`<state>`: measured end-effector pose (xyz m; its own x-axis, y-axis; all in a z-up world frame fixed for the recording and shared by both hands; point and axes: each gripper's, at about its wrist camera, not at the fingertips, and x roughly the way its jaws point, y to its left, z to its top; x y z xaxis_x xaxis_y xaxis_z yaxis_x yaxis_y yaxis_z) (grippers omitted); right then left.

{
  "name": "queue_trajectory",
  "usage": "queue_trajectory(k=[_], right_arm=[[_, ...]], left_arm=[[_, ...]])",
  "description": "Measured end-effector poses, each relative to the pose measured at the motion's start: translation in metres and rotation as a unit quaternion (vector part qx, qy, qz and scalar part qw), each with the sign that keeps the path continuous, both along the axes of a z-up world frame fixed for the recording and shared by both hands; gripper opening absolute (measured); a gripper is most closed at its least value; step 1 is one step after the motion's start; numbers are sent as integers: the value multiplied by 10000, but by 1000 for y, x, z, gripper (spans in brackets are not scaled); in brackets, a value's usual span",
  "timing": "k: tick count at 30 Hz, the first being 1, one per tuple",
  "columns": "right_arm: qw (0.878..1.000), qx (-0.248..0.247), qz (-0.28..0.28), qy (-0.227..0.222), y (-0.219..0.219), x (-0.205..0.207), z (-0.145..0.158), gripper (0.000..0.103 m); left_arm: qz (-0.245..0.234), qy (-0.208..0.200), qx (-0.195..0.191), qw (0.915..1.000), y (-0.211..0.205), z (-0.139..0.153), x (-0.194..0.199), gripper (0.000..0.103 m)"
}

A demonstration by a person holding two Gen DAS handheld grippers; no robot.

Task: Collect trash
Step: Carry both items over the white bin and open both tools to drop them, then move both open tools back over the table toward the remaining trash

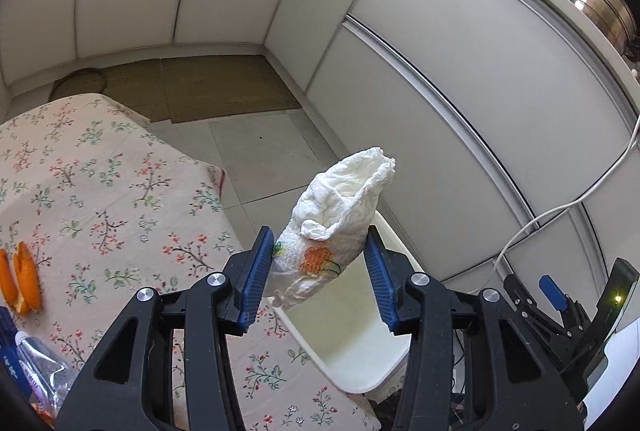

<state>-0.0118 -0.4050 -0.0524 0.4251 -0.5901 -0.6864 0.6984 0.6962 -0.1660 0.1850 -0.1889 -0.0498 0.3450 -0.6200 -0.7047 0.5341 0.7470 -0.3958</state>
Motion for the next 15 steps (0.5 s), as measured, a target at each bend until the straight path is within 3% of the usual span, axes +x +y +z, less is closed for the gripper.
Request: queue_trajectory(k=[8, 11, 15], right_arm=[[9996, 148, -241, 26, -18, -15, -7, 79], [9996, 159, -232, 62, -17, -14, -8, 79], [9995, 198, -222, 45, -19, -11, -9, 80]], left_arm=[[-678, 90, -1, 9977, -44, -18, -1, 45], [-788, 147, 57, 9968, -52, -27, -1, 57], [-748, 188, 178, 9969, -51, -33, 0, 60]])
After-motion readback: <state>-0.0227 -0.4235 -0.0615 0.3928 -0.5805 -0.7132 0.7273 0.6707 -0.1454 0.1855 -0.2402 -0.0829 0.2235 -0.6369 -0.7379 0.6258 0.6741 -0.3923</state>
